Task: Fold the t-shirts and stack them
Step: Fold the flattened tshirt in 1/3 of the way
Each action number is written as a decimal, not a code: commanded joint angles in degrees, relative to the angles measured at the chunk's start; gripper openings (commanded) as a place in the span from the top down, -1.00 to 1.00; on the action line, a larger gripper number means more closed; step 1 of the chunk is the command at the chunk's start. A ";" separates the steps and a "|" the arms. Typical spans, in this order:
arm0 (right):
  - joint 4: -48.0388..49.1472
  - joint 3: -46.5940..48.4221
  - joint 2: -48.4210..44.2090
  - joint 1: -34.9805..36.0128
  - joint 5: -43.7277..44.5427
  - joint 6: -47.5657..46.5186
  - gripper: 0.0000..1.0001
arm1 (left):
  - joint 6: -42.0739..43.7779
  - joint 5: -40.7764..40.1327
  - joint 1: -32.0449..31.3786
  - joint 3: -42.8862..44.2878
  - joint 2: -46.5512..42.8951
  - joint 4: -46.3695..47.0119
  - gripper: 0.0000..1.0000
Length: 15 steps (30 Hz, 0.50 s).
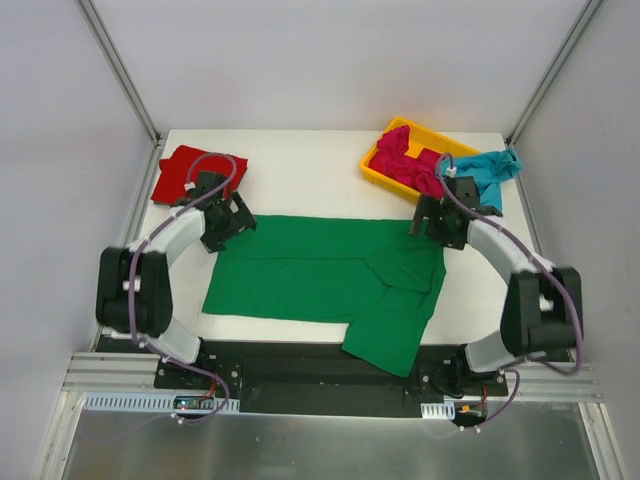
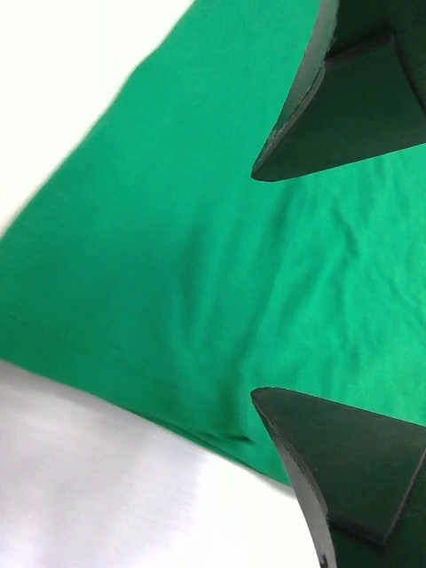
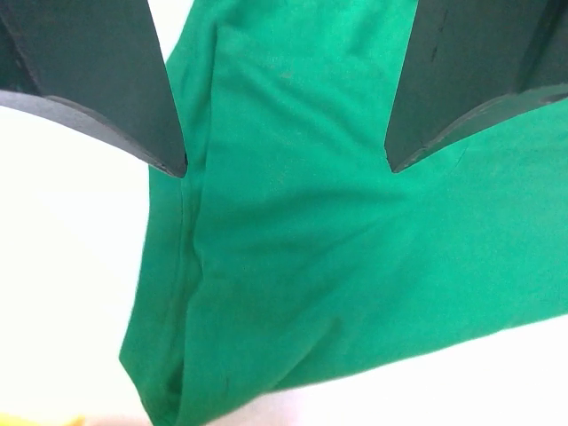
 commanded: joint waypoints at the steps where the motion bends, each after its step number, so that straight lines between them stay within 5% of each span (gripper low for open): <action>1: -2.87 -8.30 -17.75 0.19 -2.25 -1.65 -0.92 | -3.58 -7.08 0.55 -8.69 -16.55 -4.86 -0.98; 8: 0.47 -23.35 -33.94 0.27 -8.67 1.61 -0.92 | -15.43 -18.69 0.55 -26.54 -38.70 -16.62 -0.98; 15: 4.42 -33.11 -42.30 0.27 -7.28 0.99 -0.92 | -23.37 -16.68 0.64 -37.02 -54.10 -17.17 -0.76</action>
